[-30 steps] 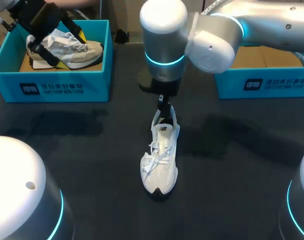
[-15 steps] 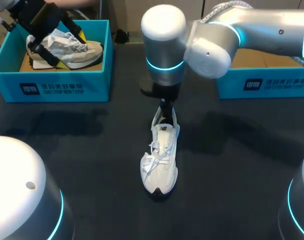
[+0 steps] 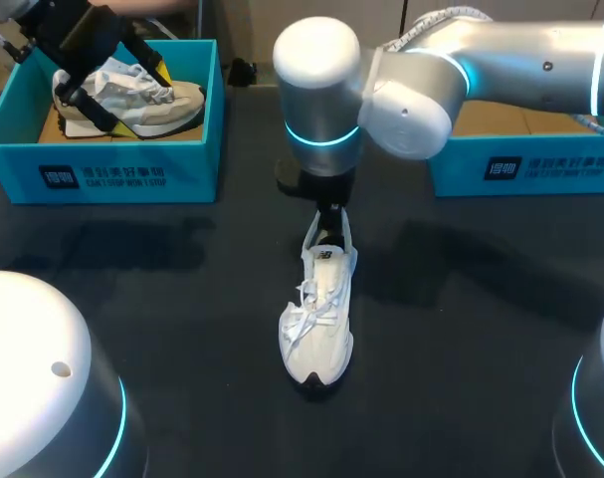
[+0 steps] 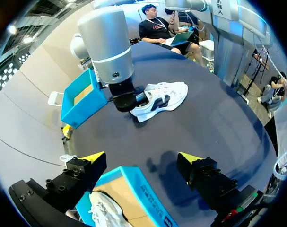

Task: Take the shoe out of the shoebox, open the shoe tongue, remove and reinsert the insole, then place the shoe into the shoebox

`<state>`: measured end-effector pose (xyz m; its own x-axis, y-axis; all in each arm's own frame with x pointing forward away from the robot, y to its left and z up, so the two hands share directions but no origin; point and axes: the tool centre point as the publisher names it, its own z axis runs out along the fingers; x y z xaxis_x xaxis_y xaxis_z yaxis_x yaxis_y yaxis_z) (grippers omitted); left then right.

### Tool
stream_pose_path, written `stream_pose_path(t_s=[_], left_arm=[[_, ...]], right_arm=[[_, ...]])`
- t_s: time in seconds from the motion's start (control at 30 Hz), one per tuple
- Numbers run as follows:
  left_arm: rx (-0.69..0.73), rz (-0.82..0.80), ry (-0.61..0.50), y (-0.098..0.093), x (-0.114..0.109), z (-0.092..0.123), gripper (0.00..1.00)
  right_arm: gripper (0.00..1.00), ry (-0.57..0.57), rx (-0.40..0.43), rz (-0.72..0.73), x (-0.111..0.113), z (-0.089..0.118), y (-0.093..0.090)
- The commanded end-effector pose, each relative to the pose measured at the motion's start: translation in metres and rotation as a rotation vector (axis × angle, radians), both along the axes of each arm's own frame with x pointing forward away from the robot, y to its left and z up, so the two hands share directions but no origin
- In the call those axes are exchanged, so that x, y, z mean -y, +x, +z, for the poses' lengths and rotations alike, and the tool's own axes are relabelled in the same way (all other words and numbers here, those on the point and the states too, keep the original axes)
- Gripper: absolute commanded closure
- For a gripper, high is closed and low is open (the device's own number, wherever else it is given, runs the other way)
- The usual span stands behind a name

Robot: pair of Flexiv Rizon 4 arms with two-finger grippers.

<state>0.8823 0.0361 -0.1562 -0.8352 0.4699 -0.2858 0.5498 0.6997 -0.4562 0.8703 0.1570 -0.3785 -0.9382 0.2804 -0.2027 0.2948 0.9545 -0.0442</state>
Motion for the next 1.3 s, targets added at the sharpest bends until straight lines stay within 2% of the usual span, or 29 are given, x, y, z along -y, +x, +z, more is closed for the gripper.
stream_pose_path(t_s=[0.03, 0.1, 0.27, 0.5, 0.63, 0.67, 0.93, 1.3], left_arm=[[-0.002, -0.002, 0.003, 0.001, 0.000, 0.000, 0.00], [-0.002, -0.002, 0.003, 0.001, 0.000, 0.000, 0.00], [-0.002, -0.002, 0.003, 0.001, 0.000, 0.000, 0.00], [-0.002, -0.002, 0.003, 0.001, 0.000, 0.000, 0.00], [-0.002, -0.002, 0.003, 0.001, 0.000, 0.000, 0.00], [-0.002, -0.002, 0.003, 0.001, 0.000, 0.000, 0.00], [-0.002, -0.002, 0.003, 0.001, 0.000, 0.000, 0.00], [-0.002, -0.002, 0.003, 0.001, 0.000, 0.000, 0.00]], right_arm=[[1.00, -0.001, 0.009, -0.006, -0.001, 0.000, -0.002], [1.00, -0.005, 0.016, -0.008, -0.001, 0.003, -0.003], [1.00, -0.031, 0.031, 0.004, 0.001, 0.027, -0.006], [1.00, -0.018, 0.030, 0.032, 0.004, 0.077, -0.011], [1.00, 0.032, 0.003, 0.075, 0.001, 0.119, -0.014], [1.00, 0.011, 0.002, 0.081, 0.000, 0.128, -0.014], [1.00, 0.027, 0.029, 0.123, 0.002, 0.181, -0.011], [1.00, 0.005, 0.055, 0.173, 0.008, 0.223, 0.000]])
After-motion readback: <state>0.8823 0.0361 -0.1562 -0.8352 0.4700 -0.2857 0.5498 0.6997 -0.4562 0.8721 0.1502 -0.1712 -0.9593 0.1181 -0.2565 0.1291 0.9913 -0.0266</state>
